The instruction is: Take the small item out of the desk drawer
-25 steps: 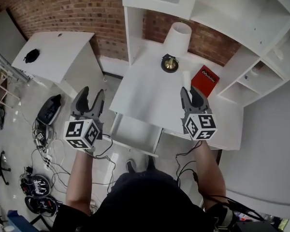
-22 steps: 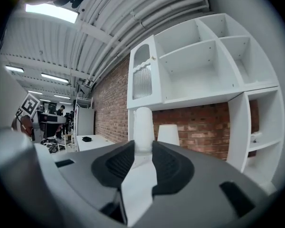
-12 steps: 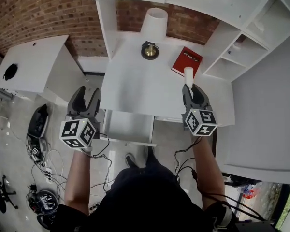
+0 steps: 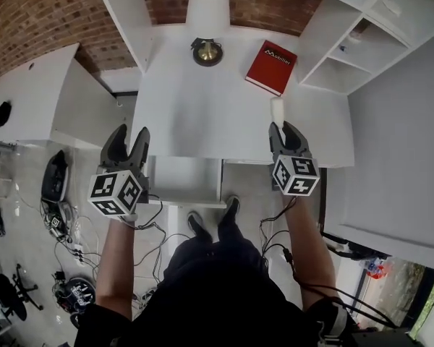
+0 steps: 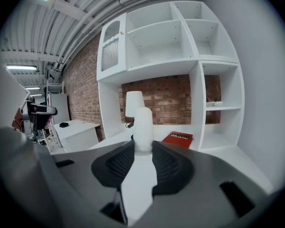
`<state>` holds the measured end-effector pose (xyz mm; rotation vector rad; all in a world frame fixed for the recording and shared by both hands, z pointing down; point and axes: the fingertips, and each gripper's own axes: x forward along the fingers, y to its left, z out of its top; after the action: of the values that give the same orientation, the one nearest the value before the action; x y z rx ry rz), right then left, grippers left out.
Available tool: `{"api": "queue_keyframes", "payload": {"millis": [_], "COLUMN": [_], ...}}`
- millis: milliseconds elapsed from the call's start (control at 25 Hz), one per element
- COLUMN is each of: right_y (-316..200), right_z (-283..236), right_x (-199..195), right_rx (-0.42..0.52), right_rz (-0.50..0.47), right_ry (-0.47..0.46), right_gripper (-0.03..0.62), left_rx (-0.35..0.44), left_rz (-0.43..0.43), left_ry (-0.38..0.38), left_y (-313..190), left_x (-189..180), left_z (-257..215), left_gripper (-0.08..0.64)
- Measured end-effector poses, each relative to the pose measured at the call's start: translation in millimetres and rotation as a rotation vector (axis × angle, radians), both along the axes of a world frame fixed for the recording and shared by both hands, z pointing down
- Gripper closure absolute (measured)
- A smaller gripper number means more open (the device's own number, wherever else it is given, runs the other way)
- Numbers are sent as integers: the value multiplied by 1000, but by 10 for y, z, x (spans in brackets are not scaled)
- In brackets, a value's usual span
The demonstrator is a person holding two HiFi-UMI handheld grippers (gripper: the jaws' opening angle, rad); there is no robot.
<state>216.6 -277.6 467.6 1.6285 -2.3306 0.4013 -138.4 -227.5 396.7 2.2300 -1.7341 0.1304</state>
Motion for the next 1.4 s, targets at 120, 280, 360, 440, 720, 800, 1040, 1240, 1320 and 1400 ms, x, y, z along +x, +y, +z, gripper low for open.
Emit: {"api": "queue_keyframes", "payload": {"millis": [120, 280, 360, 440, 720, 800, 1040, 1240, 1320, 1400], "right_y": [-99, -232, -308, -354, -435, -458, -427, -388, -385, -372], "right_z": [343, 765, 948, 1130, 1678, 1816, 2167, 2303, 2346, 2402], "right_x": [165, 351, 415, 464, 544, 570, 591, 576, 588, 611], "right_rx": [-58, -146, -177, -206, -296, -324, -445, -508, -526, -551], "right_rz": [-5, 0, -8, -24, -83, -92, -99, -113, -111, -109], "right_ry": [21, 39, 42, 45, 79, 88, 95, 119, 141, 169], "right_gripper": [479, 479, 479, 479, 479, 479, 476, 474, 472, 471], "left_rx": [-41, -99, -117, -134, -176, -187, -226, -227, -227, -228], "left_rz": [3, -23, -37, -45, -55, -58, -81, -97, -98, -96], "left_ry": [7, 1, -3, -3, 1, 0, 11, 22, 23, 24], "left_y": [-95, -188, -250, -301, -443, -454, -404, -391, -403, -407], "left_x": [217, 329, 379, 458, 761, 815, 828, 800, 807, 827], "left_z": [209, 479, 585, 681, 947, 1013, 1153, 1156, 1160, 1172], "left_gripper": [331, 331, 331, 331, 330, 331, 331, 331, 331, 331]}}
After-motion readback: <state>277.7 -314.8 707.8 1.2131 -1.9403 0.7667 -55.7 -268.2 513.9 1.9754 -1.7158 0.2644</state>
